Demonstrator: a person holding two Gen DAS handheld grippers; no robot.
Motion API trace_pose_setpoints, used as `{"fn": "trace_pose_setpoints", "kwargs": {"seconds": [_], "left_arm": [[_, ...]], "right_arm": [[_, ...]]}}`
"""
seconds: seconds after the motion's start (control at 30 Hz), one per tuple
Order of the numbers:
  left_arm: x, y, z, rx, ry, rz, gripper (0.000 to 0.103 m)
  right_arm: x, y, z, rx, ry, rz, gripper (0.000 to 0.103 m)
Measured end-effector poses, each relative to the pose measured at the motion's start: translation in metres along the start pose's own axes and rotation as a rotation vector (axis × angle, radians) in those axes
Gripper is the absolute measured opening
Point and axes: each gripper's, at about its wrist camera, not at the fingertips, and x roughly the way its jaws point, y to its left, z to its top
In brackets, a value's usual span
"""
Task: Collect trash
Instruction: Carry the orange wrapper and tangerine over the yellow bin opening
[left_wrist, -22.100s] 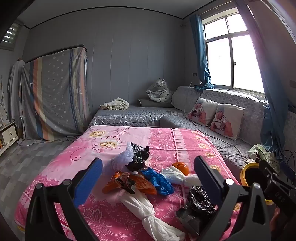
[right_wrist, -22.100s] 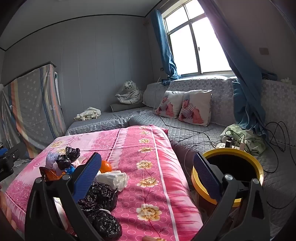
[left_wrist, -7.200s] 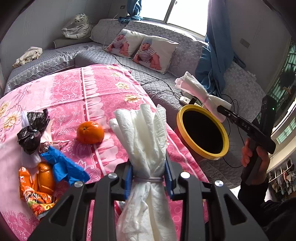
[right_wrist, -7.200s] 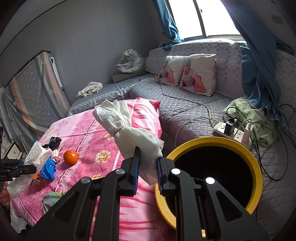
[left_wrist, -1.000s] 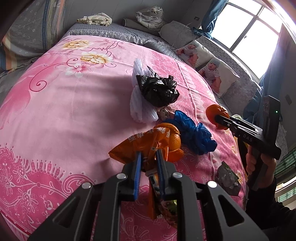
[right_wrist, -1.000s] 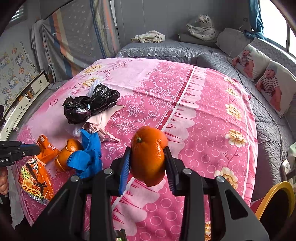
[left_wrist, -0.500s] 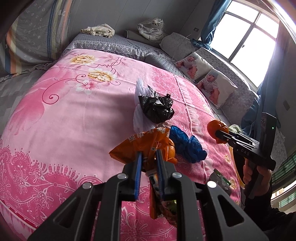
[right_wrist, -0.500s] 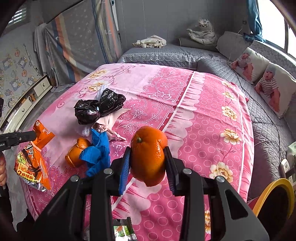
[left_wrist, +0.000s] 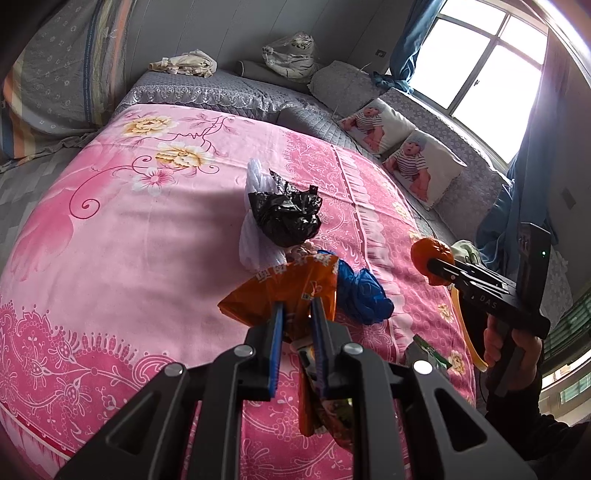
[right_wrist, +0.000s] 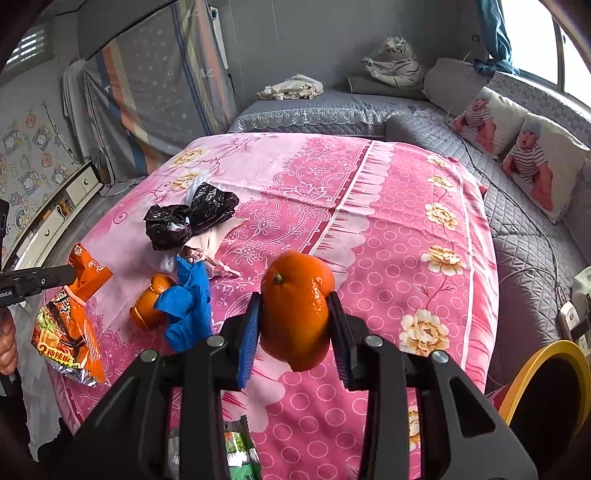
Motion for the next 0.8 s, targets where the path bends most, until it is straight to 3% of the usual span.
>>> {"fn": "trace_pose_setpoints", "kwargs": {"seconds": [0.8], "left_arm": [[0.042, -0.086, 0.016, 0.138, 0.054, -0.098, 0.014]], "right_arm": [[-0.035, -0.057, -0.020, 0.111, -0.039, -0.052, 0.033]]}}
